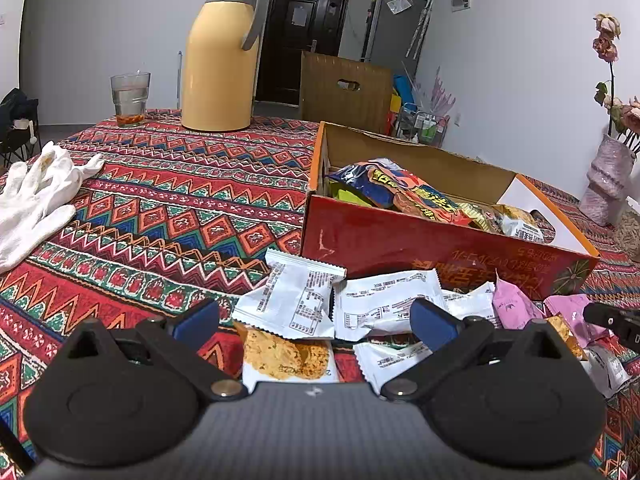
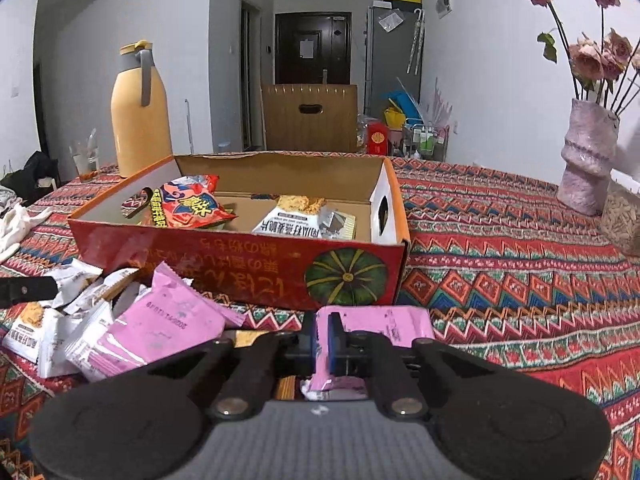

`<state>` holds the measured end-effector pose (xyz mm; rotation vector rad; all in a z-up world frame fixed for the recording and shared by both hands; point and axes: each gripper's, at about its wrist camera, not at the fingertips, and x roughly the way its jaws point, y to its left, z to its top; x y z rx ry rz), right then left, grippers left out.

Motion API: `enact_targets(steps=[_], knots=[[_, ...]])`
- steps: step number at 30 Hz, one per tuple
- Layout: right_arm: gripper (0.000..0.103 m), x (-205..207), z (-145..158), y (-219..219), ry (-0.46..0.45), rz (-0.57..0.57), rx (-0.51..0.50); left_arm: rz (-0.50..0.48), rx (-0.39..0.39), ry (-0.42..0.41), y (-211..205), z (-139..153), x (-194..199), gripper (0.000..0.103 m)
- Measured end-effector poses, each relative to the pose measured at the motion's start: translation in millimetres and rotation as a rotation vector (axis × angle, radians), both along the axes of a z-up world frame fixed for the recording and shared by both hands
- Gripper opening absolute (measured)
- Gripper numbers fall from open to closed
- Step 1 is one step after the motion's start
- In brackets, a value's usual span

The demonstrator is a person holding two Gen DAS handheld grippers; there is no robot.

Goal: Organize snacks
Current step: 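Lift the pink packet with the right tool and hold it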

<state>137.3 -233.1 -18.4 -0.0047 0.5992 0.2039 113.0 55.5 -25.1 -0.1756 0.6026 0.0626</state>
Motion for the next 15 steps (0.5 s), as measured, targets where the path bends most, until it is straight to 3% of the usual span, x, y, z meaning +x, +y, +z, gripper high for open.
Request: enact_targets(steps=[5,7,9,10,11,15], knots=[[0.020,-3.1,-0.4,-3.4,0.010,-0.007,0.012,0.002,-0.003,-0.003,0.3,0.2,-0.7,0.103],[0.040,-3.2,-0.2,-4.4,0.018,-0.015,0.007,0.002,-0.007,-0.006,0.8,0.6,-1.2,0.103],[0.080,-4.4,0.6,-5.2,0.015,-0.031,-0.006,0.001,-0.009,-0.005,1.0,0.7,-1.1,0.103],[0.087,-4.6,1.2,-6.1,0.013,-0.038,-0.014,0.001,-0.009,-0.004,1.1,0.6,-1.2,0.103],[0.092,-5.3,1.4,-7.7,0.009,-0.046,-0.020,0.001,-0.009,-0.003,1.0,0.6,-0.9,0.103],[0.092,2.0,0.9,-16.6,0.043,-0.059,-0.034,0.002,-0.009,-0.001,0.5,0.5,-0.7,0.103]])
